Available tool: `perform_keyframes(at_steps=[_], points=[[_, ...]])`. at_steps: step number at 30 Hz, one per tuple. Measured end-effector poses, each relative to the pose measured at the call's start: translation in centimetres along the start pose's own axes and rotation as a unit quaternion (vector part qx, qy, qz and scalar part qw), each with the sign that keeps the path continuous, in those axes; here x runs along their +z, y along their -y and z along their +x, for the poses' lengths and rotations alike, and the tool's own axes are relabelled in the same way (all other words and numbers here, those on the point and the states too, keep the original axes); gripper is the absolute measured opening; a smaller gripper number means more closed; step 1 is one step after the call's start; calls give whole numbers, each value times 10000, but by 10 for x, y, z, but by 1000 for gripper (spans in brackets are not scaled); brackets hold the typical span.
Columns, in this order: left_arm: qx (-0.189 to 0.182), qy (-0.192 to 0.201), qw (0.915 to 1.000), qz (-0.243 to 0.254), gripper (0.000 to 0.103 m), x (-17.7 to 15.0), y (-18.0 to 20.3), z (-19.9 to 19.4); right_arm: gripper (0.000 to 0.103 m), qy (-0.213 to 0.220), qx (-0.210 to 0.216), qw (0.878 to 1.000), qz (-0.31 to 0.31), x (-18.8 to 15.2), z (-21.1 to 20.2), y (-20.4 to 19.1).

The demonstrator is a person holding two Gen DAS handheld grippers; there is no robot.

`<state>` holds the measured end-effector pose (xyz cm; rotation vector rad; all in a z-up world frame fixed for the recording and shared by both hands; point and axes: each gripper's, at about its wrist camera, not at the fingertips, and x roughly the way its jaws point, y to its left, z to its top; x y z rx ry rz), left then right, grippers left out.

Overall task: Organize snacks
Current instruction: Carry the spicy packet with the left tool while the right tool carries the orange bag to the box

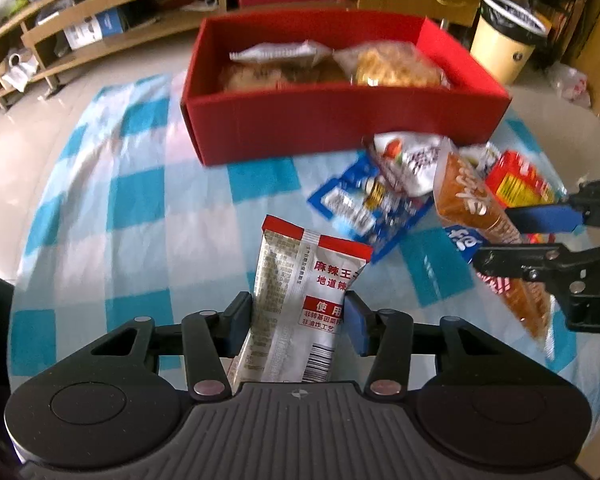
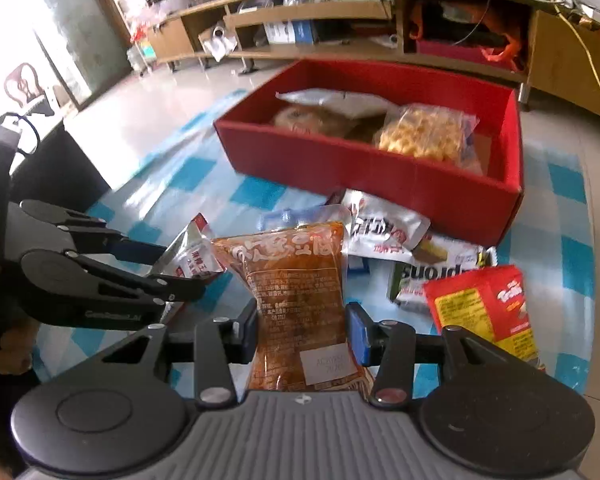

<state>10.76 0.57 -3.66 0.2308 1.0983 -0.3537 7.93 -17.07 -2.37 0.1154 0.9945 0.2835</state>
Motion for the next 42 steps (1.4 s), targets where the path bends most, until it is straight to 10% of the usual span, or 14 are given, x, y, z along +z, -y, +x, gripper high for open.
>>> perform_keyframes(at_steps=[42], points=[[-204,1335,9894,-540,55,107,13,-45,41,1428,-13,9863,823,72,-36,33]])
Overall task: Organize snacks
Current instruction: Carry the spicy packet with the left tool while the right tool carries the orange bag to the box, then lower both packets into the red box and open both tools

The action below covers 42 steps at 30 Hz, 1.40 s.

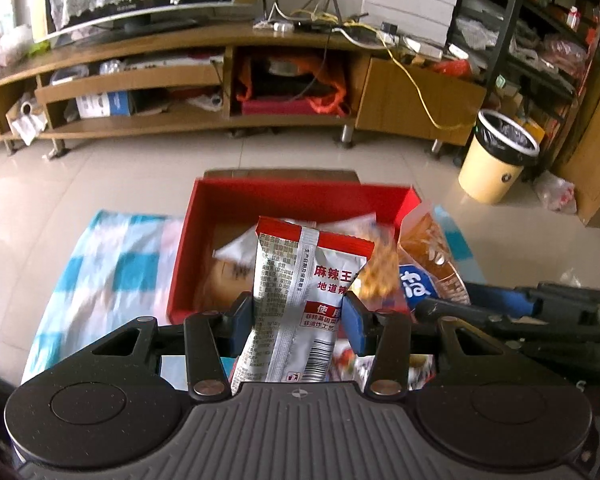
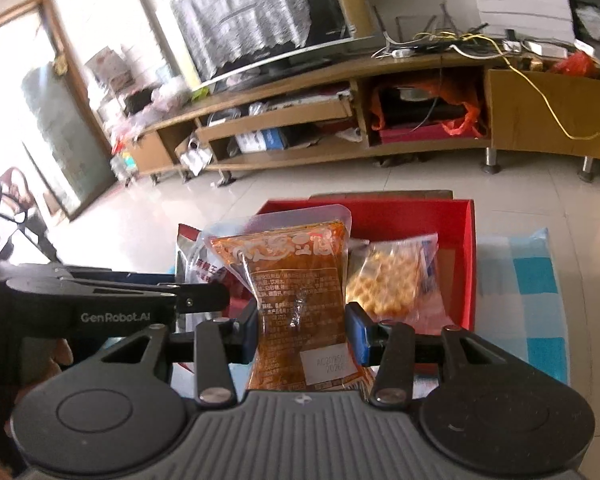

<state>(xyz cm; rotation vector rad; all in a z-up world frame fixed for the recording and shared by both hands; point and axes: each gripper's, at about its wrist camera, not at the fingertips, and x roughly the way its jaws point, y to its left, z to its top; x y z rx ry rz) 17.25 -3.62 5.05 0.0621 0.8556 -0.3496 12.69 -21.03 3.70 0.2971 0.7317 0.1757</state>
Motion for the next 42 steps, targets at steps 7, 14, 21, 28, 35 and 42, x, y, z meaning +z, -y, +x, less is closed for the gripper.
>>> perform_keyframes(at_steps=[7,14,21,28,35,42], points=[[123,86,9998,111,55,21,14,27,41,194,-119,9996,176,24,16,17],[245,87,9997,38,54,37,8,53,41,212,-267,9987,367,45,43,35],[438,-30,9990,15,54,42,2,76,41,44,-498,9982,324,49,79,42],[505,-199,9985,2,53,40,-5,95,41,-137,-665,9973,268,45,98,48],[560,-227,9982,-14,54,38,-9,95,43,-158,-782,9966,187,43,106,47],[694,-192,9974,80,60,39,-6,97,45,-265,-882,9957,105,43,109,45]])
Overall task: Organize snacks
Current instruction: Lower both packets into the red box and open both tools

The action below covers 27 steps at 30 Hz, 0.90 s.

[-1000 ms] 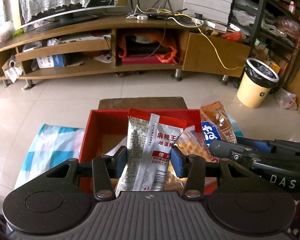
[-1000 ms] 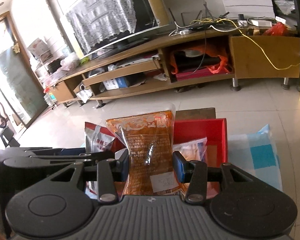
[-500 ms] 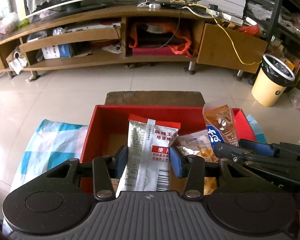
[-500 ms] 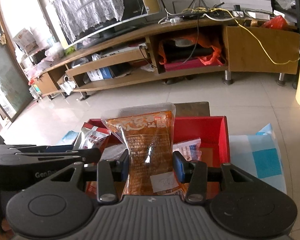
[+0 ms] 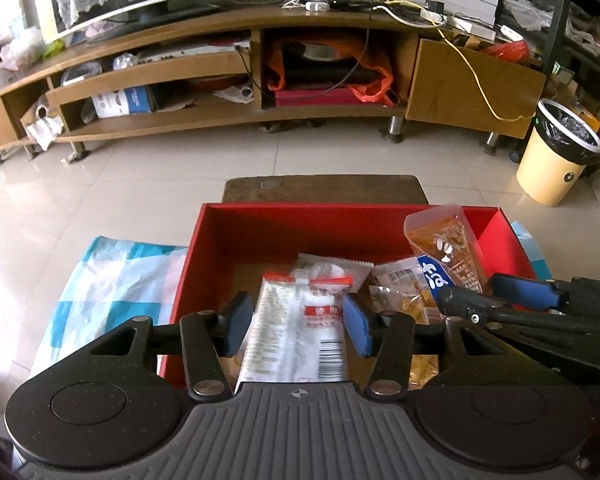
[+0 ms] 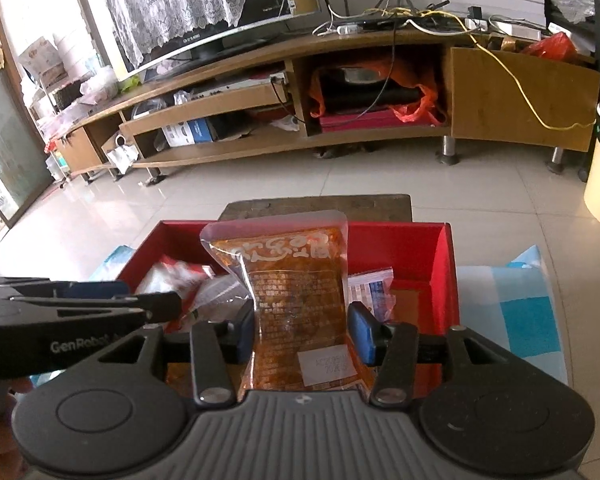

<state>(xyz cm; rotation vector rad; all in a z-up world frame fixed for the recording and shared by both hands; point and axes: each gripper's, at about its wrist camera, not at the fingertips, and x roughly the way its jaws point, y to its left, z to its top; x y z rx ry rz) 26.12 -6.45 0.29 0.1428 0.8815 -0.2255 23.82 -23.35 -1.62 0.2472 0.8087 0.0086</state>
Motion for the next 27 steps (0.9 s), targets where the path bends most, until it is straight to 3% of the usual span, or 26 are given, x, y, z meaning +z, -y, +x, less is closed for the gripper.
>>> perform_keyframes(at_steps=[8,27], points=[[60,57,10000,40,70,-1,1,-5,45,150,-36,9999,5,1,-8,0],[-12,-100,9999,136,76,-28,4,-31,46,240,-98,9997,34,-10,-40,9]])
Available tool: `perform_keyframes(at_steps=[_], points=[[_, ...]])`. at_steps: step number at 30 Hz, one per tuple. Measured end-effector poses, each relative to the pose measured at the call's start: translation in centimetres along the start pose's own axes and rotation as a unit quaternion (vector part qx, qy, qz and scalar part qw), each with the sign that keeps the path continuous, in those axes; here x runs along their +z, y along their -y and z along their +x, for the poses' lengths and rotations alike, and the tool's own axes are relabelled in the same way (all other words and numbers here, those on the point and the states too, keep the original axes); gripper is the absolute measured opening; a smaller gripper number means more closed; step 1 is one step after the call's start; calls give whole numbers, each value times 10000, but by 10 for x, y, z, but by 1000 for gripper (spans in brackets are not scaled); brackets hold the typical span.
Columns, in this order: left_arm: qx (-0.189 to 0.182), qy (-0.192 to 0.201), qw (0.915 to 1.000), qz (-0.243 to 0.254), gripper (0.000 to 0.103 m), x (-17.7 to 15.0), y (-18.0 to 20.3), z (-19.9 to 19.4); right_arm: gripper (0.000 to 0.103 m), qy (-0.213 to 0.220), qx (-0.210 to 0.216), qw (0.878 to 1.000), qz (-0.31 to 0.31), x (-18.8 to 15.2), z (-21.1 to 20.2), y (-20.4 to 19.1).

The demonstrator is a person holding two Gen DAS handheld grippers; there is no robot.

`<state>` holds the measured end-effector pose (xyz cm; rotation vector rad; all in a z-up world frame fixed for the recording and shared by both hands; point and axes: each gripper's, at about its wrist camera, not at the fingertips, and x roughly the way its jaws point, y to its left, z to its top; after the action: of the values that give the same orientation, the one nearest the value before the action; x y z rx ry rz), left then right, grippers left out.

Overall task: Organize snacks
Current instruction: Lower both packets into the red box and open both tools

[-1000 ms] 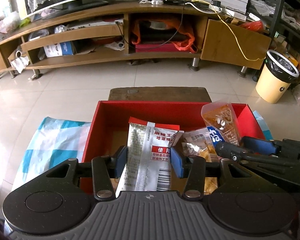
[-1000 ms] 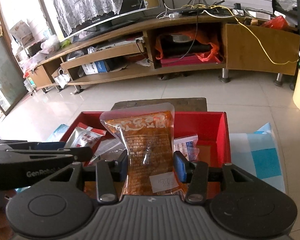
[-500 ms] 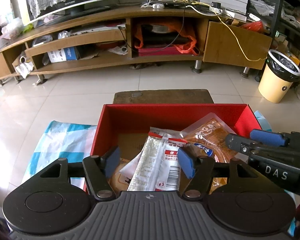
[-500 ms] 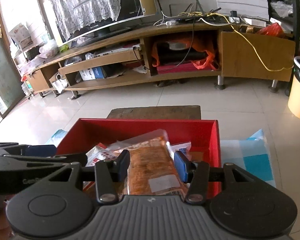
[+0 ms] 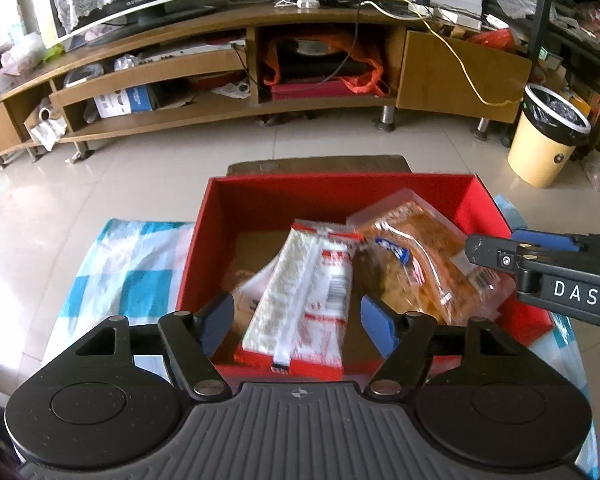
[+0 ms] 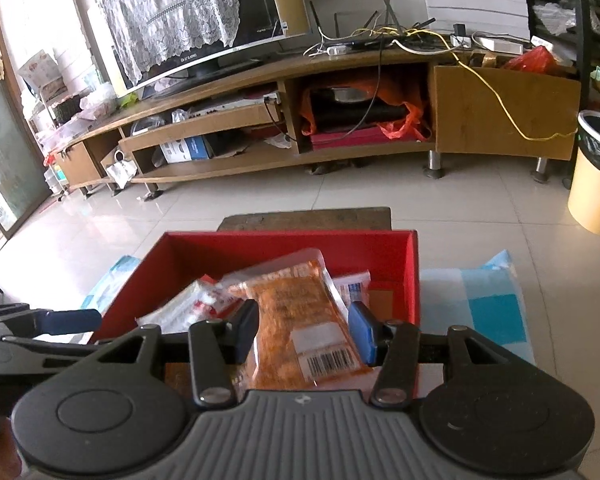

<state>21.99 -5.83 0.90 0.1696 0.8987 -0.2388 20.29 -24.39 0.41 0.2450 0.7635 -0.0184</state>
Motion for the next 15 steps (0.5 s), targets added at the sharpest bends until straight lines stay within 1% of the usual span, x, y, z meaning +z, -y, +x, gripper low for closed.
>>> perform_keyframes(at_steps=[5,9,15], points=[[-197,-109,9996,142,77,-15,8,-9,46,-92,-21,9999,-43,-12,-12,5],[-405,-270,9985,252,79,-30,15,-12,46,-171,-73,9998,-114,-23,-28,13],[-621,-662,9953,332,79,-49,29,5,46,-418,-125,9990,-1,-46,-46,29]])
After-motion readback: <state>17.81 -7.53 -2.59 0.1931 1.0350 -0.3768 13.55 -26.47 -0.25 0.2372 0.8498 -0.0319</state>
